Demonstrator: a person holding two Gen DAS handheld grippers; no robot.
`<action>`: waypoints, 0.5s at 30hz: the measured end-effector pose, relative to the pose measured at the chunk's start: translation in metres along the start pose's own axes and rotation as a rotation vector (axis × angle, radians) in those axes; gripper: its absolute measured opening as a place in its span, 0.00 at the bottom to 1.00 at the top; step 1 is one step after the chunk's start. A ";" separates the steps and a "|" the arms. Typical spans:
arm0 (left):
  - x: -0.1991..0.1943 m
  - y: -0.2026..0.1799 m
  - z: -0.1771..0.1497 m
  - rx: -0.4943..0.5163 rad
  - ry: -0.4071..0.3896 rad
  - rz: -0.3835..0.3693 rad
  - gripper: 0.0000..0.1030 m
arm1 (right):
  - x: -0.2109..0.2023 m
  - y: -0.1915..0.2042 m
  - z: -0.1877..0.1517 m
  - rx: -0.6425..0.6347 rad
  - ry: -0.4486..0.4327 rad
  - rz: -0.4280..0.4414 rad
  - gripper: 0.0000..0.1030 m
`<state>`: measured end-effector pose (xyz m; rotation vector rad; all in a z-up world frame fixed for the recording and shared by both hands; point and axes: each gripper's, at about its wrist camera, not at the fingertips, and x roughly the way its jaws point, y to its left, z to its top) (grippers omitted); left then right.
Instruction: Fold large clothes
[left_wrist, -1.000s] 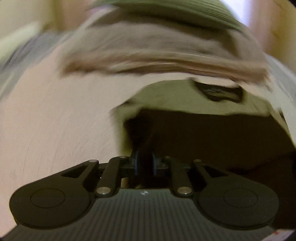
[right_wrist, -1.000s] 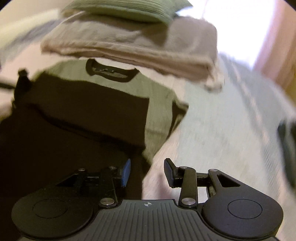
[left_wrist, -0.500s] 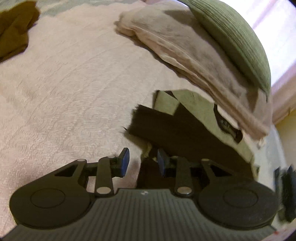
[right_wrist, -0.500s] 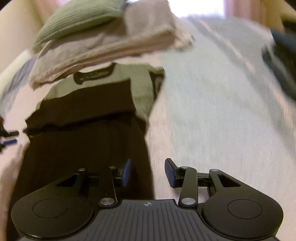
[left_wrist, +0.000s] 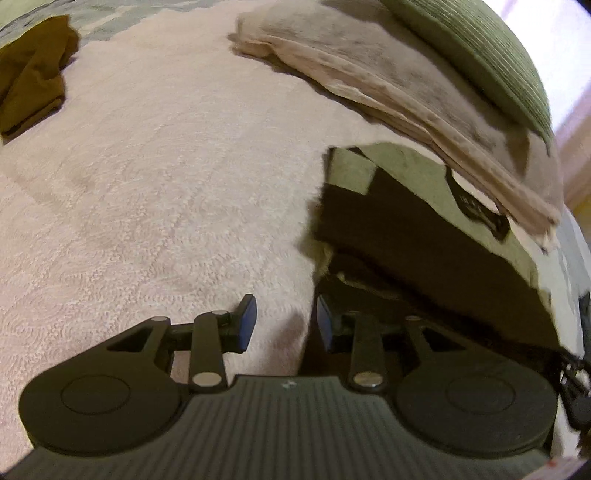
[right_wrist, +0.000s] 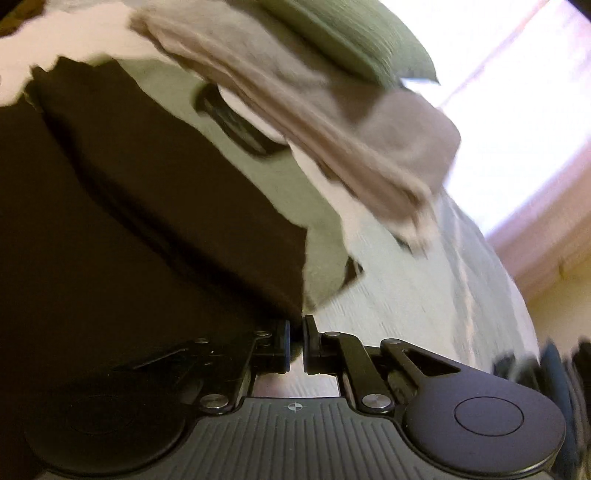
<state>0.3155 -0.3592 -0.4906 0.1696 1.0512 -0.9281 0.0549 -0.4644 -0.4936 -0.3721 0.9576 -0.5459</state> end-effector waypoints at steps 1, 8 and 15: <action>0.002 -0.002 -0.004 0.030 0.012 0.006 0.29 | 0.005 -0.003 -0.006 0.023 0.045 0.032 0.02; -0.010 -0.021 -0.025 0.185 0.032 0.031 0.29 | -0.025 -0.023 0.006 0.193 0.048 0.107 0.06; -0.039 -0.016 -0.074 0.292 0.242 -0.007 0.30 | -0.080 -0.026 -0.079 0.684 0.298 0.338 0.13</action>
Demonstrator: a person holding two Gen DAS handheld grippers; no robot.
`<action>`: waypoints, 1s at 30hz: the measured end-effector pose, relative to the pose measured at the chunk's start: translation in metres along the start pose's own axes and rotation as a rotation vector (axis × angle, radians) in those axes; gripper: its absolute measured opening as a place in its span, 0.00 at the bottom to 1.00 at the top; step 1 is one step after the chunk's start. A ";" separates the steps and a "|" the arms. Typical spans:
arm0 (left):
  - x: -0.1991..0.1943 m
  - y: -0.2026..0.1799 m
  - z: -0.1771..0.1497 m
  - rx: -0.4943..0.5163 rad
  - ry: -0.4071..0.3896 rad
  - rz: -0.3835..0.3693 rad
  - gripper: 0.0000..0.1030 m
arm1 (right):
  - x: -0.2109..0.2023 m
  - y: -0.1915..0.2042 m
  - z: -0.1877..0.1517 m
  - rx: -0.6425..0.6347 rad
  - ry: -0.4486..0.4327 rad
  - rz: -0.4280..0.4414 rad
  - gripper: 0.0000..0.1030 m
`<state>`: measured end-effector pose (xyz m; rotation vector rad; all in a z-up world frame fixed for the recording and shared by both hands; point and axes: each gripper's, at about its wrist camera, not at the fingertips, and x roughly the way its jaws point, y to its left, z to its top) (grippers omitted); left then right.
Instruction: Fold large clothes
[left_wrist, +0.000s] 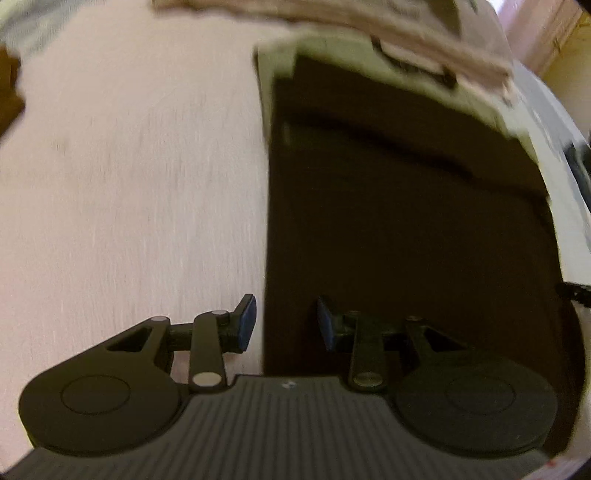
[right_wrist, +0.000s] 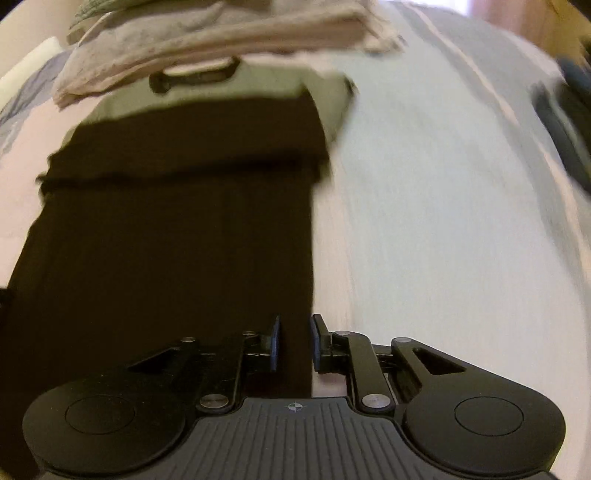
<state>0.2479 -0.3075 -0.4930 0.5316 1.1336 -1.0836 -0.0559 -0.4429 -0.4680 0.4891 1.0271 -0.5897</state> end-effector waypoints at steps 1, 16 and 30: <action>-0.006 0.003 -0.017 0.010 0.012 -0.005 0.30 | -0.014 -0.002 -0.020 -0.001 0.006 0.006 0.13; -0.106 -0.048 -0.070 0.014 0.173 0.151 0.40 | -0.121 0.000 -0.082 0.136 0.121 0.147 0.43; -0.127 -0.099 -0.082 0.016 0.115 0.170 0.45 | -0.158 -0.011 -0.083 0.044 0.069 0.251 0.46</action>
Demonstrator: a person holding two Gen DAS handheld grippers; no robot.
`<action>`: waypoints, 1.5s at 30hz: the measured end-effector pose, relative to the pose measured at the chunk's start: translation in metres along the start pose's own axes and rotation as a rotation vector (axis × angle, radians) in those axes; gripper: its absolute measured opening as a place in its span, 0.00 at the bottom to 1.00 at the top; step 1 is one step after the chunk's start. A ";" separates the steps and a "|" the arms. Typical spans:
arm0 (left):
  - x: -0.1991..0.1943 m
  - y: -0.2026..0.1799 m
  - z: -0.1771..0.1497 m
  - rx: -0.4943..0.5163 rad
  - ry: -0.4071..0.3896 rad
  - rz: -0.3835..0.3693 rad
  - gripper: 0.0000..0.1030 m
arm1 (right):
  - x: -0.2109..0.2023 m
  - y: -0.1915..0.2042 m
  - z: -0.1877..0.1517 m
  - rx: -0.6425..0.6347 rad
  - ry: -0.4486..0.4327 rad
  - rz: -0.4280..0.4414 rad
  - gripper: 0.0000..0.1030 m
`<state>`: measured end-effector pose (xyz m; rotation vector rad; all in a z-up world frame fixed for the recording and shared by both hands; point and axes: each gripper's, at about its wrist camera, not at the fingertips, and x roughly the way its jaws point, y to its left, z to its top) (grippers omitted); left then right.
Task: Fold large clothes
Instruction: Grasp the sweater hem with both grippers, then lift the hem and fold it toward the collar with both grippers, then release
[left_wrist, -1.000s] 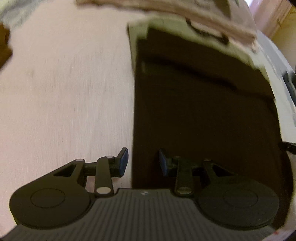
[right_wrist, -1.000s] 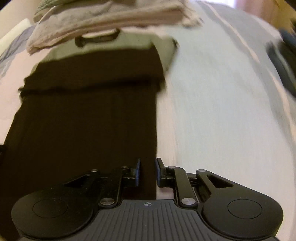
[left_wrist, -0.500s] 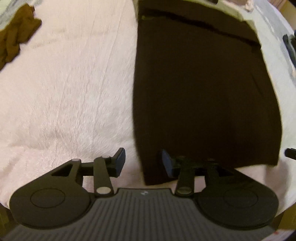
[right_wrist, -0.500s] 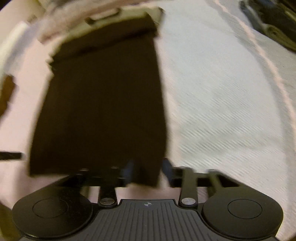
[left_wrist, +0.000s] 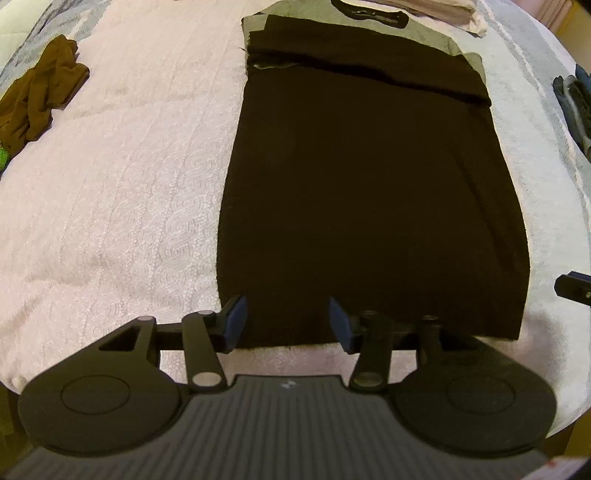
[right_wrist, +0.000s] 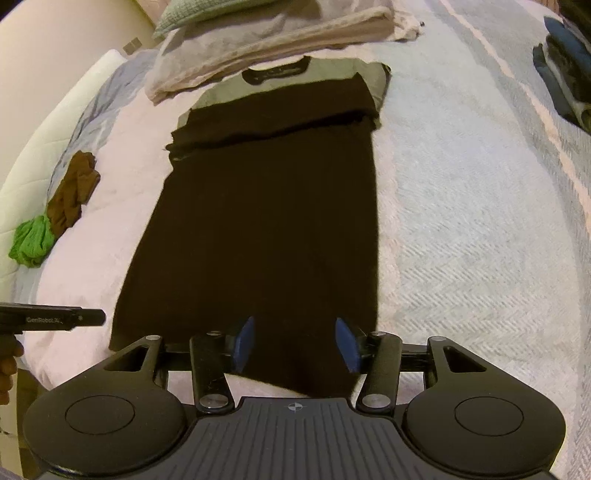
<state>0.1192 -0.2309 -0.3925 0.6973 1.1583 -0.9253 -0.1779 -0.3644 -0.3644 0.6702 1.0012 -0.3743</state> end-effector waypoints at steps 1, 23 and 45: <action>0.001 0.005 -0.003 -0.005 -0.026 -0.022 0.46 | 0.002 -0.006 -0.003 0.010 0.002 0.004 0.46; 0.132 0.122 -0.008 -0.372 -0.031 -0.551 0.06 | 0.113 -0.107 -0.023 0.457 0.020 0.432 0.04; -0.005 0.157 -0.140 -0.407 0.051 -0.580 0.05 | -0.006 -0.075 -0.113 0.547 0.214 0.448 0.02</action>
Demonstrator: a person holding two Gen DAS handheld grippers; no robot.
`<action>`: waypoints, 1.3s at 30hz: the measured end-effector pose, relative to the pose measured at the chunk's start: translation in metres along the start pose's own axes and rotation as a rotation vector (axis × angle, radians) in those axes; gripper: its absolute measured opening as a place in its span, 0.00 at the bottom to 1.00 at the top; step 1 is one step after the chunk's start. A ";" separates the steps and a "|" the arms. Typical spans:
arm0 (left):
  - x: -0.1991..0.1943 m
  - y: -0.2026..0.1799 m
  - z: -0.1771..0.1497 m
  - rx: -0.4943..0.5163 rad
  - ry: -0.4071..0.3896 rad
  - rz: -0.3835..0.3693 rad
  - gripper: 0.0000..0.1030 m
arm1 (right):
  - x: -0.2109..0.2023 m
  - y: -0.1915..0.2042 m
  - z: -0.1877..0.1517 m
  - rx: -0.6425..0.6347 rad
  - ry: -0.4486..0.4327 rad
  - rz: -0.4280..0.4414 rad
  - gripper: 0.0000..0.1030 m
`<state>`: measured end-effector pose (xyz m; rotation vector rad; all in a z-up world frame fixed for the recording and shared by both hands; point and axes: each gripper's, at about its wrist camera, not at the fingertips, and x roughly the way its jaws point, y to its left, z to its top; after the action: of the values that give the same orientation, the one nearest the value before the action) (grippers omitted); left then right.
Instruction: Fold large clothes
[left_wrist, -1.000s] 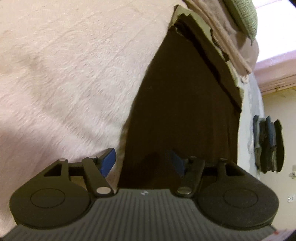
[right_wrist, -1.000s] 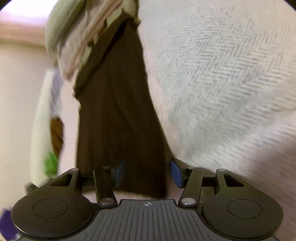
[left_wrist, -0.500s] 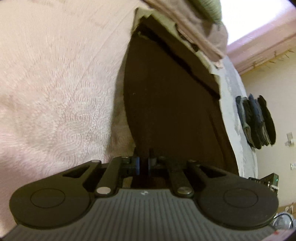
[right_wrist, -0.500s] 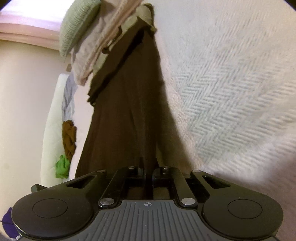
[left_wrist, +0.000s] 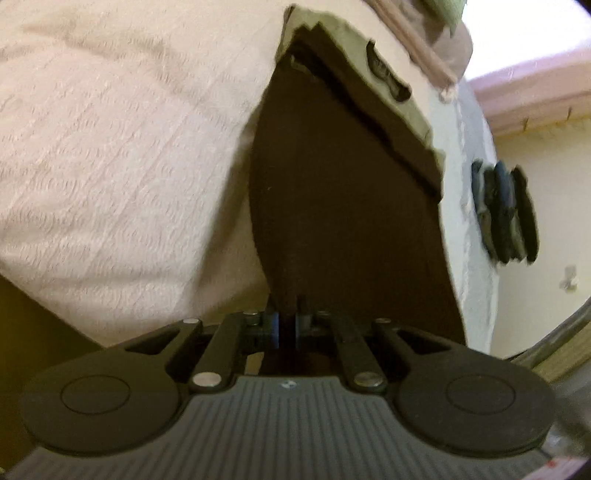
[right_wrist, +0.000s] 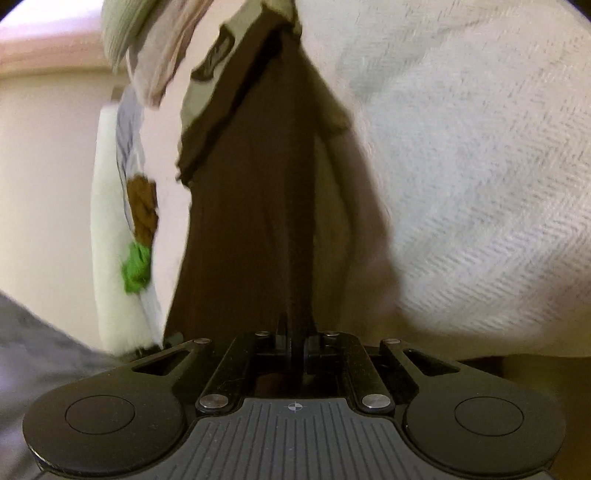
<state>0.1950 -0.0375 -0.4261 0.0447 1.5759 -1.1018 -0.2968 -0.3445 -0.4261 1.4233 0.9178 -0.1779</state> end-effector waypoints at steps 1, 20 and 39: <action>-0.002 -0.005 0.008 0.008 -0.016 -0.023 0.05 | 0.000 0.008 0.011 0.003 -0.015 0.024 0.02; 0.118 -0.073 0.319 0.042 -0.300 -0.042 0.34 | 0.074 0.108 0.309 -0.076 -0.476 -0.105 0.59; 0.212 -0.099 0.342 0.510 -0.218 0.219 0.03 | 0.154 0.104 0.326 -0.549 -0.432 -0.309 0.02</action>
<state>0.3230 -0.4244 -0.4999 0.4158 1.0404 -1.2611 0.0105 -0.5522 -0.4833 0.6930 0.7436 -0.4128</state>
